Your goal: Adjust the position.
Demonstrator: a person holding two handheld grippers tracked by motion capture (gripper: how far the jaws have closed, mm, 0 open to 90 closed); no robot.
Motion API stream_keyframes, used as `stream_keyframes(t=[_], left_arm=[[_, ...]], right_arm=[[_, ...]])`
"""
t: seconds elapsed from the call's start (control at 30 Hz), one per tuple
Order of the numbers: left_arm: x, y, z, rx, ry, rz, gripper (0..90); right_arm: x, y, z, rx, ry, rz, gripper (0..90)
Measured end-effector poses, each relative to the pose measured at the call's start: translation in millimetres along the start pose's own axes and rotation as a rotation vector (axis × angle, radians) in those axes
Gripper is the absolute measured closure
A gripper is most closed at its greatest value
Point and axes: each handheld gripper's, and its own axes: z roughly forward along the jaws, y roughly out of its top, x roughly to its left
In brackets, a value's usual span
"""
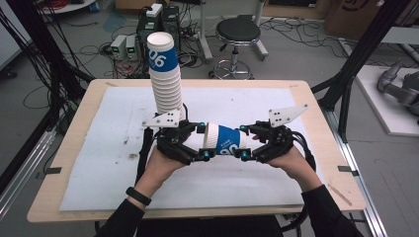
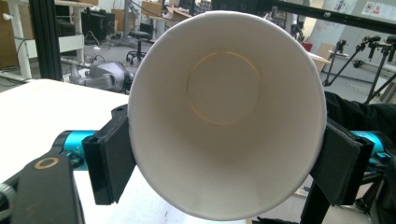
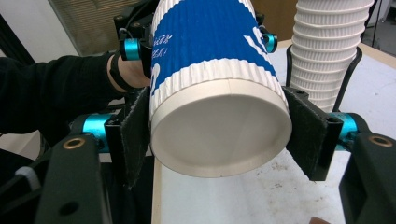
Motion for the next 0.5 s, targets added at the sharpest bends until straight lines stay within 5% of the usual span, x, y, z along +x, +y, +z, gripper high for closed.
stream_keyframes(t=[0.37,0.5], left_arm=[[-2.4,5.9,-2.3,0.106,0.039,0.049,18.9],[-5.1,7.0,1.3,0.178,0.060,0.081,18.9]], right_arm=[[5.7,8.6,-6.2,0.045,-0.032,-0.020,21.0],[10.9,11.8,-1.6,0.125,-0.075,-0.055,21.0]])
